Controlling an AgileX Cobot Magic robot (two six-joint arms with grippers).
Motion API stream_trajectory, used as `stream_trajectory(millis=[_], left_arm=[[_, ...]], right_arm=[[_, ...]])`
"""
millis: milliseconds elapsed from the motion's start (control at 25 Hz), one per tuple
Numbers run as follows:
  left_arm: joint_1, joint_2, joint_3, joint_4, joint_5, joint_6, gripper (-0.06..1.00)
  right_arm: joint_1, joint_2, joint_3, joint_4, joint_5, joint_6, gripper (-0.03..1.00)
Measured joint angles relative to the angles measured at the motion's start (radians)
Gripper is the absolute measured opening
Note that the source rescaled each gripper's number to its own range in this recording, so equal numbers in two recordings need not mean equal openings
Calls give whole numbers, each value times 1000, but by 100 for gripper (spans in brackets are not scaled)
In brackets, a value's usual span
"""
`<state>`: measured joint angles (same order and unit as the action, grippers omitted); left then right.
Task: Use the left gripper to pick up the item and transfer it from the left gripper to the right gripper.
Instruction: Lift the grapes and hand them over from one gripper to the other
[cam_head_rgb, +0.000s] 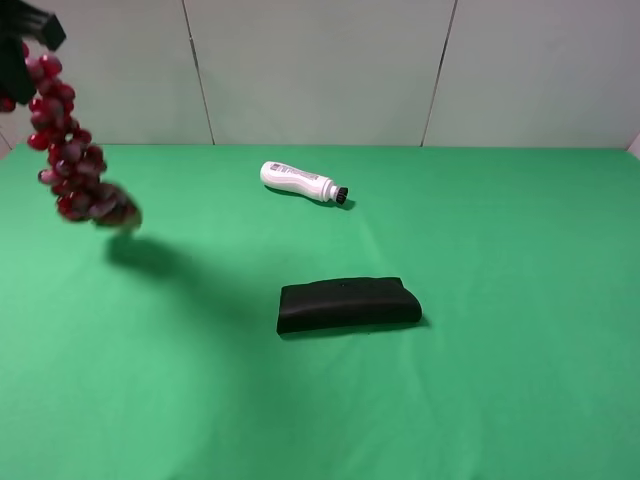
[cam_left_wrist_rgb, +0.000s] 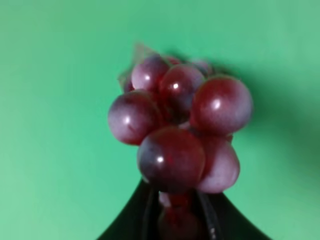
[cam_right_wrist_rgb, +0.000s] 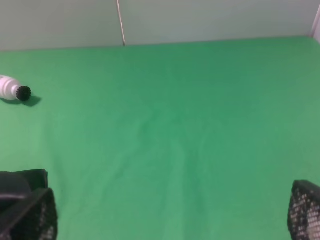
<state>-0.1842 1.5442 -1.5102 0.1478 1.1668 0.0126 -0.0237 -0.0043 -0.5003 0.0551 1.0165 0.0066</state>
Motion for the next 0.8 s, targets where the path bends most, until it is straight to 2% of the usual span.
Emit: stream_trajectory(millis=[280, 480, 800], left_arm=[[0, 0, -109, -114, 2, 18, 1], [-8, 0, -130, -187, 2, 24, 1], [-129, 0, -130, -202, 2, 27, 1]], right_arm=[[0, 0, 0, 0, 0, 0, 100], [0, 0, 0, 0, 0, 0, 100], [0, 9, 0, 34, 0, -40, 100]])
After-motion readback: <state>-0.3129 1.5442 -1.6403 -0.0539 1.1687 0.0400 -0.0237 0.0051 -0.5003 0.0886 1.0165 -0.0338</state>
